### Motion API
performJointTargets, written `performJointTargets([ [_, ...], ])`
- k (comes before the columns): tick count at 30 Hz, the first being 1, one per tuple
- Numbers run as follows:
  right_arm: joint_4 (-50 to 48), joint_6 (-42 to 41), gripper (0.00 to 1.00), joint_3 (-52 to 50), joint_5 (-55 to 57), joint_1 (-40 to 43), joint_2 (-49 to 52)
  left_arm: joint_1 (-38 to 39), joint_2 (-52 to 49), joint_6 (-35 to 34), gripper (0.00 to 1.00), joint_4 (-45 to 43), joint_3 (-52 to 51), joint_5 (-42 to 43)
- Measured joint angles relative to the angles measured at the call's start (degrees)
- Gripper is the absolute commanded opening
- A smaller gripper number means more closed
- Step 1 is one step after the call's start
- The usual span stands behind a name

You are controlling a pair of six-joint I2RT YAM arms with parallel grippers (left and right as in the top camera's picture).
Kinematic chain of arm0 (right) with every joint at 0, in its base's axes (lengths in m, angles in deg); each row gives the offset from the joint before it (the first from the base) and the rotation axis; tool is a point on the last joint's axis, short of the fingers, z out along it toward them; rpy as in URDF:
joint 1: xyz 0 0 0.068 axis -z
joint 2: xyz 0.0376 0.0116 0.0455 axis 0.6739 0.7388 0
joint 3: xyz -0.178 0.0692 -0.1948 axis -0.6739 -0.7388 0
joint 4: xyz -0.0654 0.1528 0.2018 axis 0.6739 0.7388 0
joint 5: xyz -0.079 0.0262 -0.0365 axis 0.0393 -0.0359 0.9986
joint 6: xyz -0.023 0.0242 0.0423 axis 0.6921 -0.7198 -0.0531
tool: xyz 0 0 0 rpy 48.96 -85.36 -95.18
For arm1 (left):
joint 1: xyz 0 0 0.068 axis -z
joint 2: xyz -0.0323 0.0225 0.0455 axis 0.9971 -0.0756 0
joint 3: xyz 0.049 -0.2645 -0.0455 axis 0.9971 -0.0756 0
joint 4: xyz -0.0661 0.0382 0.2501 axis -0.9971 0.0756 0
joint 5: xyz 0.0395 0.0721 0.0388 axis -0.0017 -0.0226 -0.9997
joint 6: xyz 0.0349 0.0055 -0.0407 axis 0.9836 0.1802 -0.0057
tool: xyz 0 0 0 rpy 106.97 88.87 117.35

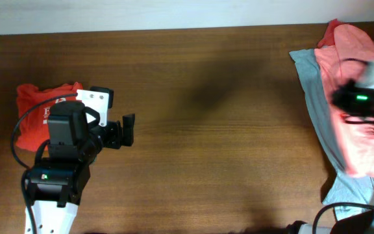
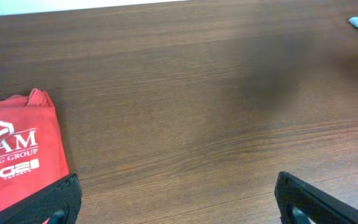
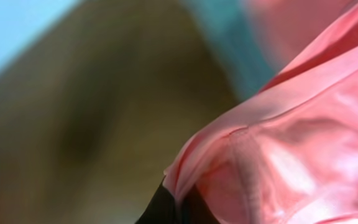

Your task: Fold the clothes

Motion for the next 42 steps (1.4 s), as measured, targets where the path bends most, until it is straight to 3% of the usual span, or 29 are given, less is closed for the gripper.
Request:
performJointTargets([
  [9,-0.1,0.3,0.05,-0.1,4.3,-37.5,11.4,0.0,0.0,0.0,0.99,1.1,0.0,0.2],
  [16,-4.0,0.7,0.41,-0.4,5.2,-54.7,20.5,0.0,0.0,0.0,0.99,1.4,0.0,0.2],
  [19,-1.4,0.6,0.62,0.2,7.8,-54.8,19.8,0.0,0.0,0.0,0.99,1.4,0.0,1.1],
  [23,4.2,0.0,0.66,4.5,11.3,-49.5,16.0,0.1,-0.6,0.0,0.99,1.2,0.0,3.5],
  [26,6.9,0.2,0.77,8.1,12.5,-43.6,11.2,1.5,-2.7,0.0,0.99,1.2,0.0,5.2],
  [33,14.4,3.6,0.79,10.3,13.8,-29.8,2.2,9.6,-14.0,-3.4,0.99,1.2,0.0,9.6],
  [42,18.8,6.8,0.78,10.3,14.0,-22.1,2.2,18.7,-34.3,-21.5,0.99,-4.1,0.1,14.8],
])
